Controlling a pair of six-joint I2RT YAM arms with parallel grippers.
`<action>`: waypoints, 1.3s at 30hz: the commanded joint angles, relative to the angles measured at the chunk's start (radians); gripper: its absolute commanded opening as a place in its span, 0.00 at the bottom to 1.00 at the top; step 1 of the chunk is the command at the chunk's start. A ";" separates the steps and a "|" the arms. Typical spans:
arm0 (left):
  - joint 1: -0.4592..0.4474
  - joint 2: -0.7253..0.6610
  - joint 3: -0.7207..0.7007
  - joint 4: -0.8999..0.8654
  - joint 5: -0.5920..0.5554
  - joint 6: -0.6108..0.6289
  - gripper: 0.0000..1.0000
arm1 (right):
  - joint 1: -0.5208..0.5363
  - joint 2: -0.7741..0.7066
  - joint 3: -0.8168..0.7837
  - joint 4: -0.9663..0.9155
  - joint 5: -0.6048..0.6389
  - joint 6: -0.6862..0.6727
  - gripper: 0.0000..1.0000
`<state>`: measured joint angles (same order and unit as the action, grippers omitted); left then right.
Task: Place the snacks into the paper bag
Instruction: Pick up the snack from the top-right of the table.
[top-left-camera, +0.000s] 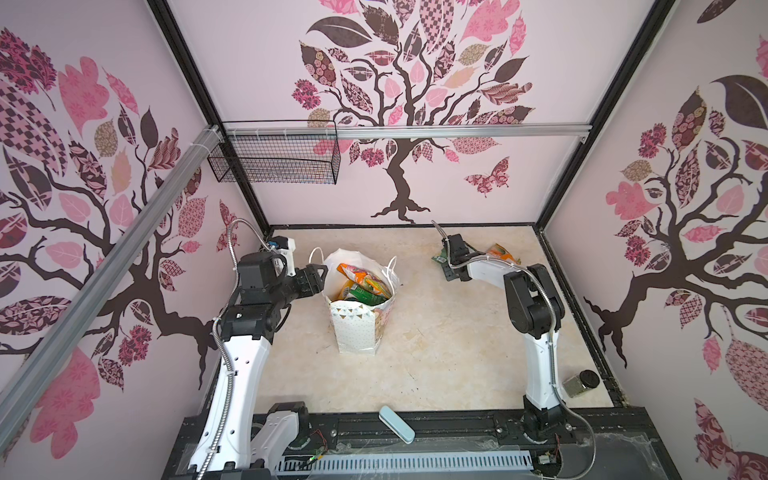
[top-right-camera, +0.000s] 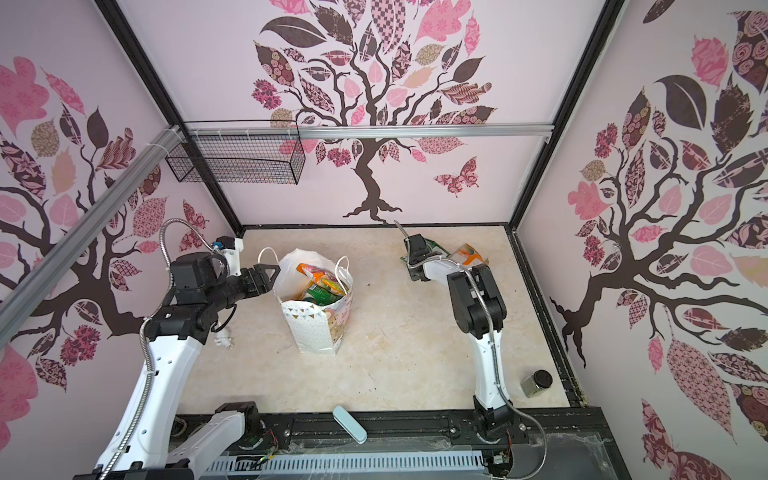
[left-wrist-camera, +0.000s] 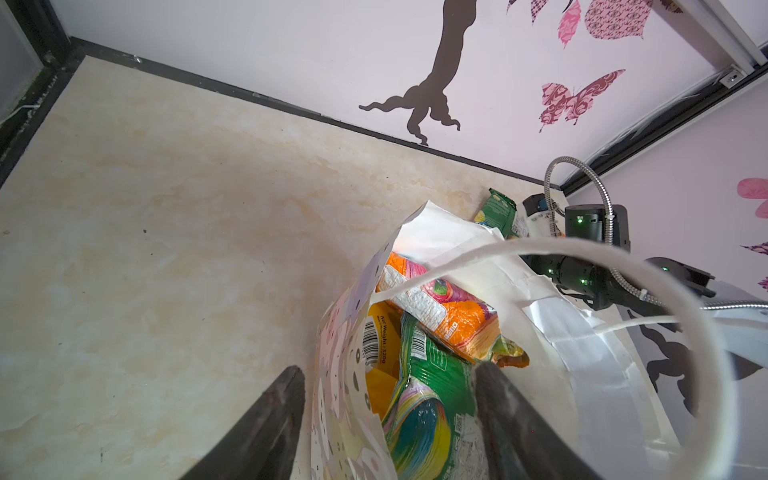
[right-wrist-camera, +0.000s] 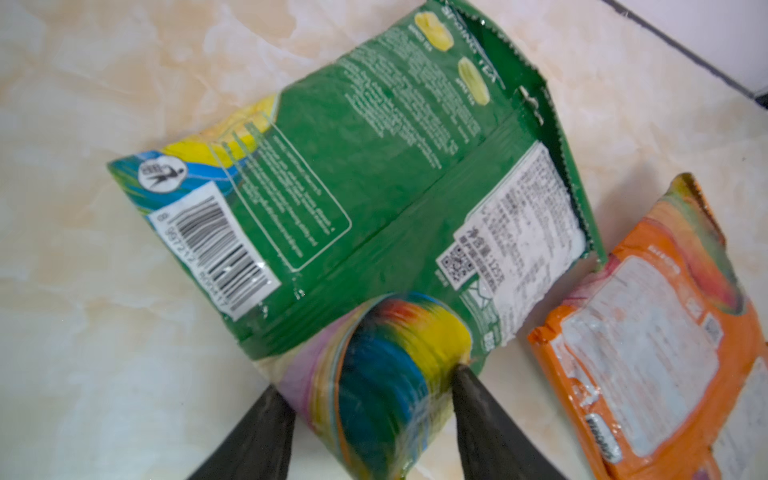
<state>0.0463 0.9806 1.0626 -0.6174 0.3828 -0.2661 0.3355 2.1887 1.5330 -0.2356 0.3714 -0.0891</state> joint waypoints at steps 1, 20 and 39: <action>0.004 -0.006 -0.032 0.039 0.014 -0.010 0.69 | -0.012 0.053 0.032 -0.017 0.015 -0.001 0.50; 0.004 -0.020 -0.052 0.045 0.010 0.000 0.69 | -0.014 -0.045 -0.018 -0.013 -0.073 0.078 0.00; 0.005 -0.052 -0.071 0.053 -0.025 0.002 0.68 | -0.018 -0.504 -0.233 0.103 -0.415 0.246 0.00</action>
<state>0.0463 0.9367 1.0187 -0.5838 0.3668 -0.2684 0.3195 1.7687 1.2995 -0.1722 0.0013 0.1326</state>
